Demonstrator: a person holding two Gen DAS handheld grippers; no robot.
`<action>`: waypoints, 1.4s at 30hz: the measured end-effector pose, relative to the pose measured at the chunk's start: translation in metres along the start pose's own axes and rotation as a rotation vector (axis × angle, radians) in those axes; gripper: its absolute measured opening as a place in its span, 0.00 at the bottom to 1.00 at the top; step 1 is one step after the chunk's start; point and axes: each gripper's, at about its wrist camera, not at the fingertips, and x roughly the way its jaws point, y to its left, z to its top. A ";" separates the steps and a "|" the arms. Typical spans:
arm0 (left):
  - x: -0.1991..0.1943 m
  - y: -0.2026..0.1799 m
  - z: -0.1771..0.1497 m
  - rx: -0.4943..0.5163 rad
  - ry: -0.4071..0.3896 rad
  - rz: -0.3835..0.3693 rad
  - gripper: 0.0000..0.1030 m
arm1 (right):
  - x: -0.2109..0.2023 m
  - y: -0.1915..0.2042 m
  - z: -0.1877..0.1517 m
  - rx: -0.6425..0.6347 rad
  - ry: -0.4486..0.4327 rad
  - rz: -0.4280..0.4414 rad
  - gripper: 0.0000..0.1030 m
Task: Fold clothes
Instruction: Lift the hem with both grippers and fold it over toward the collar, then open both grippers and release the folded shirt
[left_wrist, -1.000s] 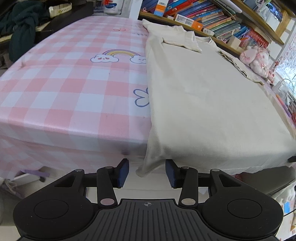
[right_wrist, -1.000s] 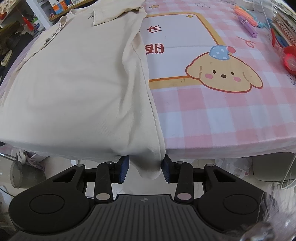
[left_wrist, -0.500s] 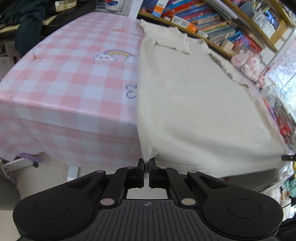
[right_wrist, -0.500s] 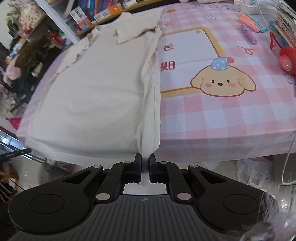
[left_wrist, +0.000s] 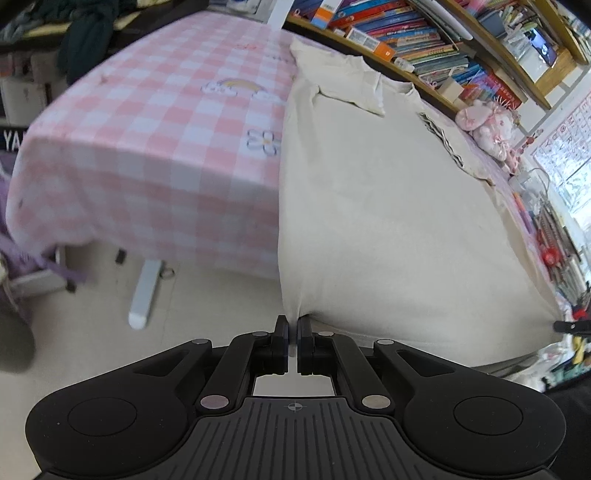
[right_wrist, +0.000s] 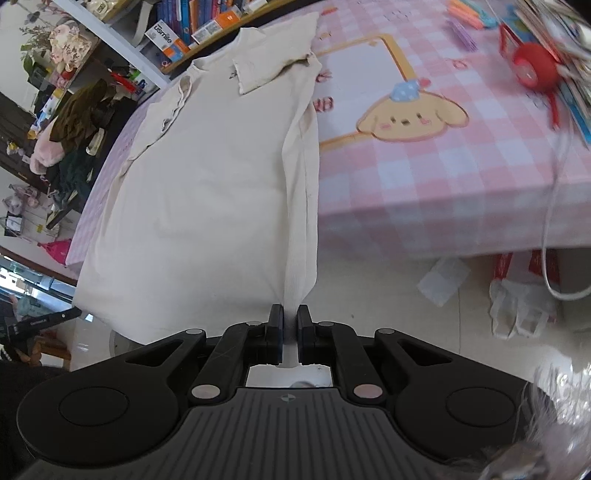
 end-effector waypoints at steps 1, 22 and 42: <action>-0.003 0.001 -0.001 -0.013 0.000 -0.016 0.02 | -0.002 -0.002 -0.002 0.006 0.006 0.005 0.07; 0.043 -0.040 0.212 -0.434 -0.592 -0.482 0.02 | -0.022 0.006 0.221 0.360 -0.601 0.309 0.07; 0.237 0.008 0.346 -0.669 -0.298 -0.266 0.05 | 0.170 -0.038 0.409 0.521 -0.372 0.018 0.07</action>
